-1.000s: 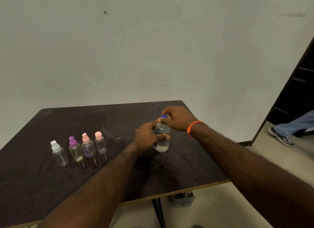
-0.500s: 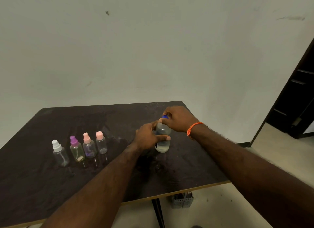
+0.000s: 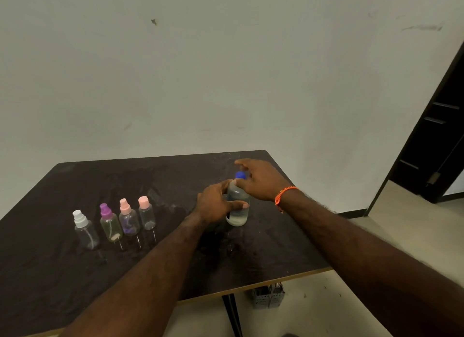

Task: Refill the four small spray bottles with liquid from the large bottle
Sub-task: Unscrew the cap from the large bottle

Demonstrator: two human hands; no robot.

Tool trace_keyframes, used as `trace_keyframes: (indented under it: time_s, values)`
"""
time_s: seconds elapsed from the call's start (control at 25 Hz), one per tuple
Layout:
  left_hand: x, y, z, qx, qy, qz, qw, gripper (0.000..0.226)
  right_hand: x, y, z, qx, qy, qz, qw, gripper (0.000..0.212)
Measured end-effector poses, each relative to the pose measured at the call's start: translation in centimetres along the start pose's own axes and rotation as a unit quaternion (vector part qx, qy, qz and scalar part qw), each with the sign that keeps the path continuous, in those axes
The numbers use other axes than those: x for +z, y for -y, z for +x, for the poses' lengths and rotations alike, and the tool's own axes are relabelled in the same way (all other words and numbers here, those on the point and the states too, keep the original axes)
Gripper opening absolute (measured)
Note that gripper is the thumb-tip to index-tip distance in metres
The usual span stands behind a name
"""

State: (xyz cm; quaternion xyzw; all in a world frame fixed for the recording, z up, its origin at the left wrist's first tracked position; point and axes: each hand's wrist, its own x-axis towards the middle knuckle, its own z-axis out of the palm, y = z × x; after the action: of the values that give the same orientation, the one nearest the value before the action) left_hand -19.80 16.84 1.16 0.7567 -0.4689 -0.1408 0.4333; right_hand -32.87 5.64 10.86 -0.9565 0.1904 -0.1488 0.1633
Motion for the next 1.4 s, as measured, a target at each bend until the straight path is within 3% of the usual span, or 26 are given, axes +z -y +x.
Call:
trace_keyframes:
  time_s: [0.24,0.44,0.56,0.68,0.8,1.04,1.16,1.28,1.4]
  values:
    - [0.0,0.0,-0.2,0.009,-0.006,0.005,1.000,0.056,0.3,0.3,0.4,0.014,-0.029,-0.013,0.999,0.020]
    - [0.1,-0.1,-0.4,0.008,0.002,-0.010,1.000,0.051,0.5,1.0,0.2,-0.004,0.031,0.001,1.000,0.043]
    - [0.2,0.1,-0.3,0.004,-0.007,-0.011,1.000,0.049,0.2,0.4,0.2,-0.001,0.021,0.028,0.999,0.056]
    - [0.2,0.3,-0.2,0.005,0.000,-0.007,1.000,0.053,0.4,0.0,0.6,0.026,-0.029,0.007,0.999,0.035]
    - [0.2,0.3,-0.2,0.005,0.001,-0.007,1.000,0.057,0.6,-0.2,0.9,0.028,-0.017,0.015,0.999,0.022]
    - [0.4,0.6,0.0,0.004,0.001,-0.003,1.000,0.055,-0.8,-0.2,0.9,-0.017,0.055,0.009,0.998,0.050]
    - [0.5,0.9,0.0,-0.003,0.004,-0.006,1.000,0.054,-0.5,-0.3,1.2,0.016,0.022,-0.001,1.000,0.042]
    - [0.6,1.0,0.0,-0.002,-0.001,-0.006,1.000,0.054,-0.3,-0.3,1.7,0.007,0.042,-0.015,0.999,0.026]
    - [0.6,1.1,-0.1,0.005,0.009,-0.023,1.000,0.052,-0.4,-0.4,1.5,-0.020,0.073,0.005,0.997,0.037]
